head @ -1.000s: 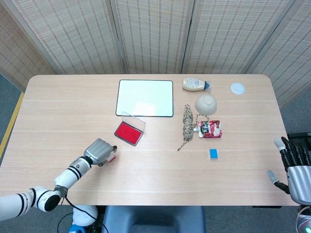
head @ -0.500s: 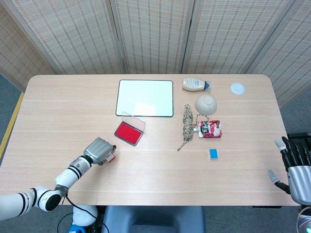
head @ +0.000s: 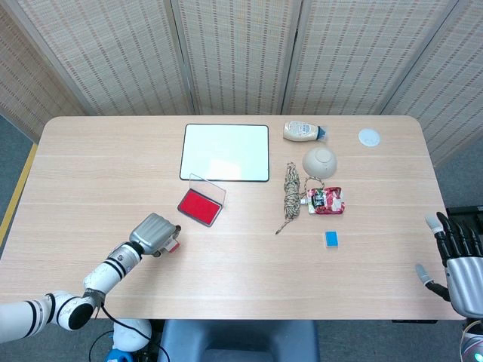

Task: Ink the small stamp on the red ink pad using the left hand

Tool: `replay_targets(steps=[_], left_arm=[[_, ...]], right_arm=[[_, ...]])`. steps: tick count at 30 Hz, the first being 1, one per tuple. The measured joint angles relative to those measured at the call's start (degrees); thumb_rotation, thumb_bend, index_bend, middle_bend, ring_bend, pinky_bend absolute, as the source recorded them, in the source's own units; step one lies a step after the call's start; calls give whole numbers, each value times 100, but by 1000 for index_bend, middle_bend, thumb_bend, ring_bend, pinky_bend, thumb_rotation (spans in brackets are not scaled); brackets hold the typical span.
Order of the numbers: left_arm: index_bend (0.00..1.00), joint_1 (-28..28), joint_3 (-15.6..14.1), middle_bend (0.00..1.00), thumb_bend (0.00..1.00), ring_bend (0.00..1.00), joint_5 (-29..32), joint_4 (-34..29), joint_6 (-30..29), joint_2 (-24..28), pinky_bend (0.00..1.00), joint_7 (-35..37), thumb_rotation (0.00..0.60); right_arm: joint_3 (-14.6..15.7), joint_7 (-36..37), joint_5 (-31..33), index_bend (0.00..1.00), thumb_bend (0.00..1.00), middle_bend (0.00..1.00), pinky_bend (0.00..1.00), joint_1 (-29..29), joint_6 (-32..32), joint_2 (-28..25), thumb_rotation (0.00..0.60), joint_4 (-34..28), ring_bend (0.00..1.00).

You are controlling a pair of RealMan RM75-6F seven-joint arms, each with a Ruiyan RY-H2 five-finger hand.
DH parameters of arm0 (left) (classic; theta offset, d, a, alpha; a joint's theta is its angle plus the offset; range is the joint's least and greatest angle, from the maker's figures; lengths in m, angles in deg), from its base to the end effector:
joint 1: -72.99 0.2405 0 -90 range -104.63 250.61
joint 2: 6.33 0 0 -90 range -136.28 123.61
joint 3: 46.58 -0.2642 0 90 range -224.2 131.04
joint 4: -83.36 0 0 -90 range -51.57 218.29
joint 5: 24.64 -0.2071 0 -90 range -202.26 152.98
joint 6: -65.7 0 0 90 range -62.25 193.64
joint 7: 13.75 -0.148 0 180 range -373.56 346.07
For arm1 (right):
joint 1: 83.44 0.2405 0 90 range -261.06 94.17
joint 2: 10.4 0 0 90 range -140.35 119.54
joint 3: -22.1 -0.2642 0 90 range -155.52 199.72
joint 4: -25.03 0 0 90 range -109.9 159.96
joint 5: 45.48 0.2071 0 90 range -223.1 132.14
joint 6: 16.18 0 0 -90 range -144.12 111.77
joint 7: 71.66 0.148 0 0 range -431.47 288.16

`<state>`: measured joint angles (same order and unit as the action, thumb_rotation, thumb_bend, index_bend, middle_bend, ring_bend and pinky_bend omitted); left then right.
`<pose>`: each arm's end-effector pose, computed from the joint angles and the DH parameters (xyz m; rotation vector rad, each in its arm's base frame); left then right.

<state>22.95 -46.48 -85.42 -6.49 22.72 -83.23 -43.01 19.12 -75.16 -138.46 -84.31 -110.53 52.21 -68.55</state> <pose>-0.1745 0.3463 0.0048 -2.2038 -0.7002 -0.5160 -0.3053 -0.1527 0.1868 1.3595 -0.7452 0.9462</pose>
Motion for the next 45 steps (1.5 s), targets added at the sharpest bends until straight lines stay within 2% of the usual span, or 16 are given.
replay_targets(steps=[5, 10, 15, 20, 33, 45], left_arm=[[717, -78, 68, 991, 369, 717, 375, -213, -5, 123, 560, -95, 600], [747, -263, 275, 1000, 391, 726, 1040, -387, 96, 246, 561, -24, 600], [773, -602, 487, 1000, 394, 731, 1666, -341, 160, 256, 560, 7, 600], [780, -923, 554, 1000, 395, 733, 2123, -203, 52, 128, 561, -233, 600], [790, -1696, 541, 1000, 396, 736, 3284, 748, -90, -683, 560, -884, 600], [792, -2076, 461, 1000, 396, 737, 3895, 1433, 88, -1153, 561, -1105, 600]], right_arm=[[3, 24, 4, 0, 279, 0, 0, 21, 45, -17, 600, -9, 0], [17, 115, -38, 0, 280, 0, 0, 9, 5, -52, 600, -6, 0], [15, 268, -61, 0, 280, 0, 0, -13, -60, -101, 600, 15, 0], [10, 408, -71, 0, 280, 0, 0, -16, -82, -151, 600, 37, 0], [9, 755, -102, 0, 280, 0, 0, -33, -156, -265, 600, 87, 0], [22, 943, -127, 0, 280, 0, 0, -23, -153, -336, 600, 121, 0]])
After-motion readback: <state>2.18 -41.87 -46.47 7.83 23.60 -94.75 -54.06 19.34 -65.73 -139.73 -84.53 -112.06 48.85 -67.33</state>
